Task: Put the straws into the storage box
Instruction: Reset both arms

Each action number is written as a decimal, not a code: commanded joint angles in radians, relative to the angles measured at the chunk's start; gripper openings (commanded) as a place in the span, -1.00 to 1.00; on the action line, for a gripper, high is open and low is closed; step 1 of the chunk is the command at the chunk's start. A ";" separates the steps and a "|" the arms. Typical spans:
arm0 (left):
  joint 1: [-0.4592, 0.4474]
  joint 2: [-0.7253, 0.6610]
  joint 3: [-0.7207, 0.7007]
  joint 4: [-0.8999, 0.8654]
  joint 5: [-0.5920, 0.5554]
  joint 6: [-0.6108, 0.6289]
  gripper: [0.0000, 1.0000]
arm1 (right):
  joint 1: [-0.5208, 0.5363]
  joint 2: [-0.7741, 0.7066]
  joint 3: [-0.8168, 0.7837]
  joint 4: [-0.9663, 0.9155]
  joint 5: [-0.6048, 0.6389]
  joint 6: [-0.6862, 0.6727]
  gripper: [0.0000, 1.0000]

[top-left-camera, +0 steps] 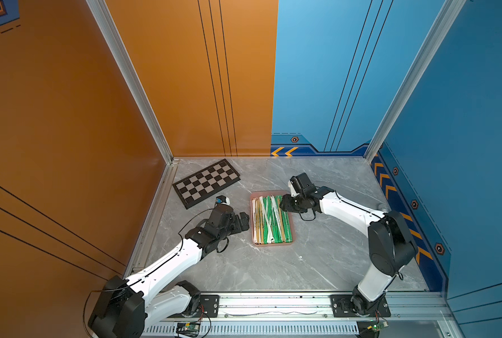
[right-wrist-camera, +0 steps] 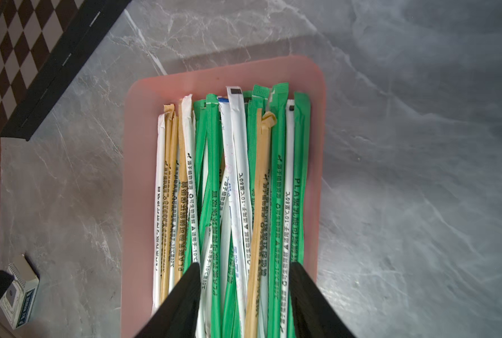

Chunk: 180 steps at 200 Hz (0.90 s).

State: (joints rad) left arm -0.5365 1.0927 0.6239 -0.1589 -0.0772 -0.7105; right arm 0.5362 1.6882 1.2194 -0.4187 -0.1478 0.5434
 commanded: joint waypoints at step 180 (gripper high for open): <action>0.300 -0.197 -0.145 0.064 -0.350 0.505 0.97 | -0.485 -0.175 -0.963 1.490 0.402 -0.466 1.00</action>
State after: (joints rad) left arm -0.2726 0.9302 0.5175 -0.1955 -0.3614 -0.2886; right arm 0.0597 1.5436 0.2798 0.9413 0.2649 0.0921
